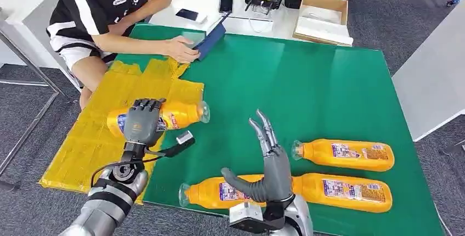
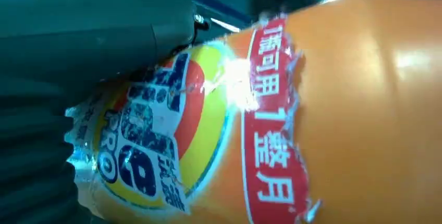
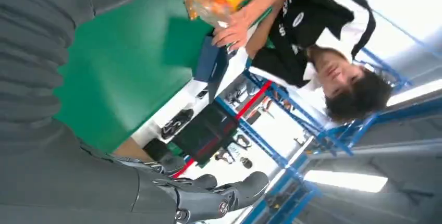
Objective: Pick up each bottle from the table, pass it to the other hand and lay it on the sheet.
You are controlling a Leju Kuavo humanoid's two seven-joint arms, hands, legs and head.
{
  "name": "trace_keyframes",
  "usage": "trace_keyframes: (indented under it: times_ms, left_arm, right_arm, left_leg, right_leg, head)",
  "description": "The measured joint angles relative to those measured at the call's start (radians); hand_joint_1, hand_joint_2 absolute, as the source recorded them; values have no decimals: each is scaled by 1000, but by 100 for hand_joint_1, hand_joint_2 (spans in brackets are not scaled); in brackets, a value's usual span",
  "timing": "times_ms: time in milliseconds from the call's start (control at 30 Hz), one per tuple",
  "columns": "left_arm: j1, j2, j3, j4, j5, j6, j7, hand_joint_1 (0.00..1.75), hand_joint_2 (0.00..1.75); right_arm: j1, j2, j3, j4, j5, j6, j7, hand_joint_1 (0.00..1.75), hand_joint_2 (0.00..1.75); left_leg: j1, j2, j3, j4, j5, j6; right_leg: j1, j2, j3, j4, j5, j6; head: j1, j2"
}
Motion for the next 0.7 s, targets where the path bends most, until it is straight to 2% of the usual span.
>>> trace_keyframes:
  times_ms: [300,600,633,667,700]
  left_arm:
    - [-33,-9,-15,174,10,1,-99,175,175]
    - [-54,-23,-16,231,11,4,-109,175,175]
    - [-56,-23,-16,233,11,4,-109,93,175]
    - [-59,-24,-16,237,11,5,-109,0,175]
    - [-61,-26,-16,240,11,5,-111,0,175]
  right_arm:
    - [-1,-11,21,16,-11,24,-7,0,175]
    - [-3,-13,28,32,-12,30,-8,0,175]
    - [-4,-13,29,33,-12,30,-8,0,175]
    - [-4,-13,29,34,-12,30,-8,0,175]
    - [-5,-13,29,35,-12,31,-8,0,175]
  left_leg:
    - [0,-1,0,0,0,0]
    - [0,-1,0,0,0,0]
    - [0,-1,0,0,0,0]
    - [0,-1,0,0,0,0]
    - [0,-1,0,0,0,0]
  right_leg:
    - [0,0,0,0,0,0]
    - [0,0,0,0,0,0]
    - [0,0,0,0,0,0]
    - [0,0,0,0,0,0]
    - [0,0,1,0,0,0]
  head:
    - [0,0]
    - [0,0]
    - [0,0]
    - [0,0]
    - [0,0]
